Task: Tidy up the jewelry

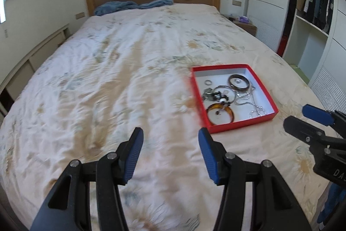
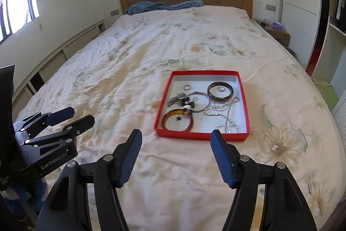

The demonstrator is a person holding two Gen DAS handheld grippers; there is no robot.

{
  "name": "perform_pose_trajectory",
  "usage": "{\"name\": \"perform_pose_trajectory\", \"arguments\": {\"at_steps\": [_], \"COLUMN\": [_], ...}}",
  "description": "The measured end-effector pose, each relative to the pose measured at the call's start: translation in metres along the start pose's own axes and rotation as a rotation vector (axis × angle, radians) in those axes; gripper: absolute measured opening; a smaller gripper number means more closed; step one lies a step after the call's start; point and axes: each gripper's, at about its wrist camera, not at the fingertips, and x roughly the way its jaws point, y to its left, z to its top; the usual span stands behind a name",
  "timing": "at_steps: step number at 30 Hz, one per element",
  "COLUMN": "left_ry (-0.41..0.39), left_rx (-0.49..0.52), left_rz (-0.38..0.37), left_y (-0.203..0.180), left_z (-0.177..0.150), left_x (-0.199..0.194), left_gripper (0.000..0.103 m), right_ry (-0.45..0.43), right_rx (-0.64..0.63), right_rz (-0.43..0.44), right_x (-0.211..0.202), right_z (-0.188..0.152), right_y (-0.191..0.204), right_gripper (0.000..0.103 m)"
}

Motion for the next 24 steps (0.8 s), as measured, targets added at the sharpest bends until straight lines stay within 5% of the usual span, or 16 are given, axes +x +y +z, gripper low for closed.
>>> {"name": "perform_pose_trajectory", "arguments": {"at_steps": [24], "left_ry": [-0.108], "left_rx": [-0.067], "left_rz": [0.063], "left_y": [0.052], "left_z": [-0.055], "left_x": [-0.082], "left_gripper": [0.051], "right_ry": [-0.034], "right_rx": [-0.033], "right_rz": [-0.005], "right_x": [-0.048], "right_z": [-0.057], "right_y": [0.06], "right_gripper": [0.069]}}
